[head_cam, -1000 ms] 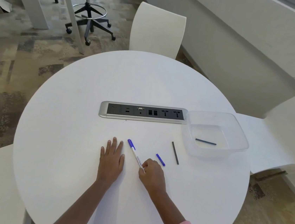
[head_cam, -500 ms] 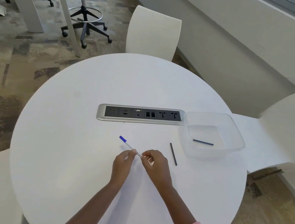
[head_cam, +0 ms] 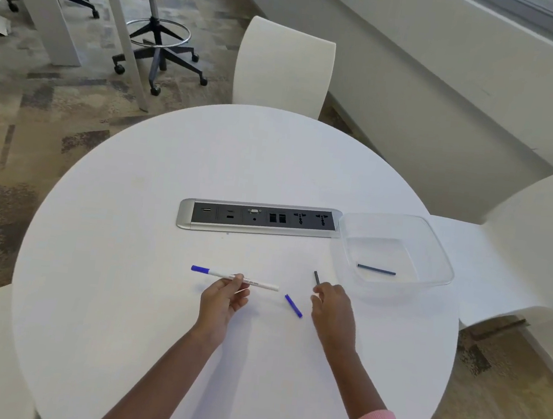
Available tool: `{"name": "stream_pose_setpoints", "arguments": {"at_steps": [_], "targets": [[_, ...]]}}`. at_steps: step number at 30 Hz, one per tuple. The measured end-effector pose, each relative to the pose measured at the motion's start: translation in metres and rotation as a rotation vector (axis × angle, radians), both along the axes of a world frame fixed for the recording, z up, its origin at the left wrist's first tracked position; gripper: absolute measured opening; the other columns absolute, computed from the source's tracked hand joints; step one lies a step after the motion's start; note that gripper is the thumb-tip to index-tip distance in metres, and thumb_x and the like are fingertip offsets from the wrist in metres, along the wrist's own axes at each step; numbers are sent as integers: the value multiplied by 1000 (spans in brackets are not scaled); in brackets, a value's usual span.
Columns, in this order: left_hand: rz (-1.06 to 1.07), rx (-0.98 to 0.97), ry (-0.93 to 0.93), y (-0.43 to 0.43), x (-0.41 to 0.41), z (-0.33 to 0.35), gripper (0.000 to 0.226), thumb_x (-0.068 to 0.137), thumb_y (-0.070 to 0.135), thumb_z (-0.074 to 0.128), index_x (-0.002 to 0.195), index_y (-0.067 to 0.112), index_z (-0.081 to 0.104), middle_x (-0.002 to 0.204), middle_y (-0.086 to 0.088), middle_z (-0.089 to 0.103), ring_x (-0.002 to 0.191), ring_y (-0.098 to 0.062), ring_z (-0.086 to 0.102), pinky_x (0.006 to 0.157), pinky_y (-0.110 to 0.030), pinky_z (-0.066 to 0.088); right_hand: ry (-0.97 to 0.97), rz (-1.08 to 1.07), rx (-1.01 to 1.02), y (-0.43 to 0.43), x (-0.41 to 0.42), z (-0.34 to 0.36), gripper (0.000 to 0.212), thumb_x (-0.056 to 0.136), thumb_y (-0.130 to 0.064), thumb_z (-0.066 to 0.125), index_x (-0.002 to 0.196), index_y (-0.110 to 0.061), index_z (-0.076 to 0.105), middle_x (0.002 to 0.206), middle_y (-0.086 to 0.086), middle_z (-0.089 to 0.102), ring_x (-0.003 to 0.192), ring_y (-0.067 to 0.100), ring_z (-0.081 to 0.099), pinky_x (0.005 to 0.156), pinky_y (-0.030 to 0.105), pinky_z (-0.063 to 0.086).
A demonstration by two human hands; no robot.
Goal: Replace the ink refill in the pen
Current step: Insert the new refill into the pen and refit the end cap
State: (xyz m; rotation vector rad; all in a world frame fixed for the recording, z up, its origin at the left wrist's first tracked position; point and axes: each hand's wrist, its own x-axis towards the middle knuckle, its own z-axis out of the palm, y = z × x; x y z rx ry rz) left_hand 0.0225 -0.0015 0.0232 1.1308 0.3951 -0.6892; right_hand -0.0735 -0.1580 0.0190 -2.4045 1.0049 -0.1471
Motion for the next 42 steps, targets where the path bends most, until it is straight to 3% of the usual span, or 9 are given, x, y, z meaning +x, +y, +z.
{"name": "stream_pose_setpoints", "arguments": {"at_steps": [5, 12, 22, 25, 29, 36, 42], "targets": [[21, -15, 41, 0, 4, -3, 13, 88, 9, 55, 79, 5, 62, 53, 4, 68, 68, -15, 57, 49, -14, 54, 122, -89, 26, -6, -6, -8, 19, 86, -13, 53, 103, -3, 54, 108, 18, 54, 102, 33, 52, 78, 38, 45], [37, -67, 92, 0, 6, -4, 14, 88, 7, 55, 78, 3, 63, 57, -2, 70, 55, -11, 66, 51, -17, 56, 127, -129, 18, -10, -4, -12, 15, 87, -1, 41, 92, 1, 55, 100, 20, 57, 93, 34, 53, 72, 37, 43], [88, -140, 158, 1, 10, 1, 15, 89, 5, 52, 78, 1, 61, 54, -5, 71, 53, -14, 69, 52, -21, 58, -203, -159, 412, 1, -2, 20, 15, 78, -4, 54, 85, -7, 67, 80, 5, 64, 77, 22, 62, 67, 22, 40], [99, -144, 167, 3, 13, 3, 16, 90, 5, 51, 78, 1, 60, 54, -5, 71, 52, -13, 69, 53, -21, 58, -205, -70, 425, 7, -3, 32, 16, 79, -5, 54, 82, -10, 68, 71, 0, 61, 60, 2, 57, 51, 6, 38], [109, -159, 167, 5, 15, 4, 16, 90, 5, 50, 78, 1, 60, 54, -6, 71, 53, -14, 69, 54, -21, 58, -216, 0, 421, 13, -3, 42, 17, 79, -5, 54, 78, -13, 69, 59, -8, 55, 50, -8, 50, 48, 3, 37], [116, -164, 164, 6, 14, 7, 16, 90, 5, 51, 78, 1, 60, 54, -6, 71, 52, -14, 69, 54, -21, 58, -226, 51, 411, 16, -1, 45, 17, 78, -5, 55, 78, -15, 68, 65, -8, 54, 54, -9, 50, 52, 2, 38], [113, -176, 158, 7, 13, 9, 16, 90, 5, 50, 78, 1, 60, 54, -7, 71, 52, -14, 69, 54, -21, 58, -228, 68, 410, 18, -2, 43, 18, 78, -6, 55, 76, -19, 67, 75, -4, 57, 58, 3, 51, 54, 3, 39]]}}
